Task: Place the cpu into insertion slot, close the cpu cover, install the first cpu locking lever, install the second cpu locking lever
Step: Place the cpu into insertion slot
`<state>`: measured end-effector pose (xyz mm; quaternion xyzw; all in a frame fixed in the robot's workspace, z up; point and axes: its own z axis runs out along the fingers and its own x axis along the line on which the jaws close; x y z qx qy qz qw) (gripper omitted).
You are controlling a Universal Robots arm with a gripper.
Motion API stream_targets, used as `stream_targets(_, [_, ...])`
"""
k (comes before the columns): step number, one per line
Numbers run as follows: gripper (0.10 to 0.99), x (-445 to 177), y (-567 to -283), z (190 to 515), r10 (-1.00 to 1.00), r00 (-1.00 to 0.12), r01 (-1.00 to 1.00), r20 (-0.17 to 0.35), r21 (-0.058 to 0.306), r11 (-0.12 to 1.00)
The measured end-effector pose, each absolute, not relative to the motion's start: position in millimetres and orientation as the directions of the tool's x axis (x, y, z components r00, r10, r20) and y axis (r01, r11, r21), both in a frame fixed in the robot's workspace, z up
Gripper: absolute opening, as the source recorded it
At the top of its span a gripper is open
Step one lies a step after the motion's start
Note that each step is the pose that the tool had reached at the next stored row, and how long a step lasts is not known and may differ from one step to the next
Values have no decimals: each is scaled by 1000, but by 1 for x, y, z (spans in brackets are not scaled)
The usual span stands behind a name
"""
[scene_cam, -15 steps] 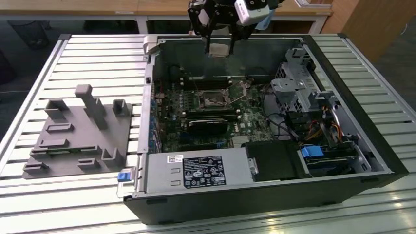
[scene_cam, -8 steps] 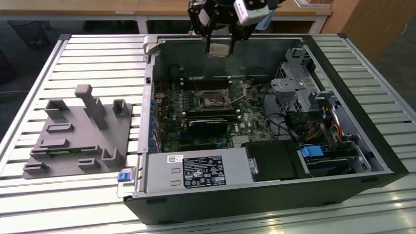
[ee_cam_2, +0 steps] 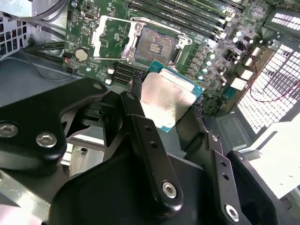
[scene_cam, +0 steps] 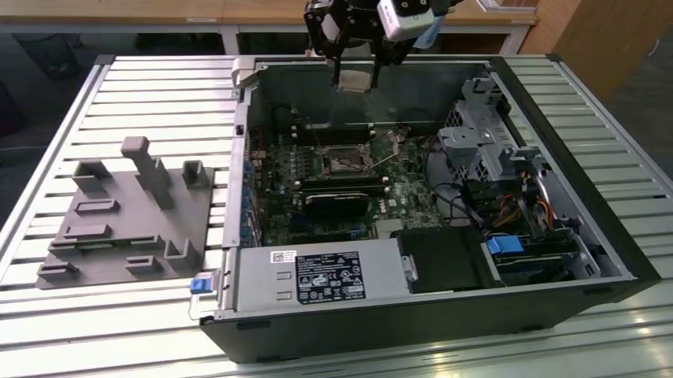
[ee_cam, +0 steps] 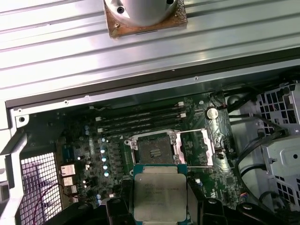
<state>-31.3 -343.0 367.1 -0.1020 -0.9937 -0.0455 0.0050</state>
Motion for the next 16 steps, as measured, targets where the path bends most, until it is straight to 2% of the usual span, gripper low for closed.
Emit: stream_targets(16, [541,-31,-343,367,251,-968,251,19,89,964])
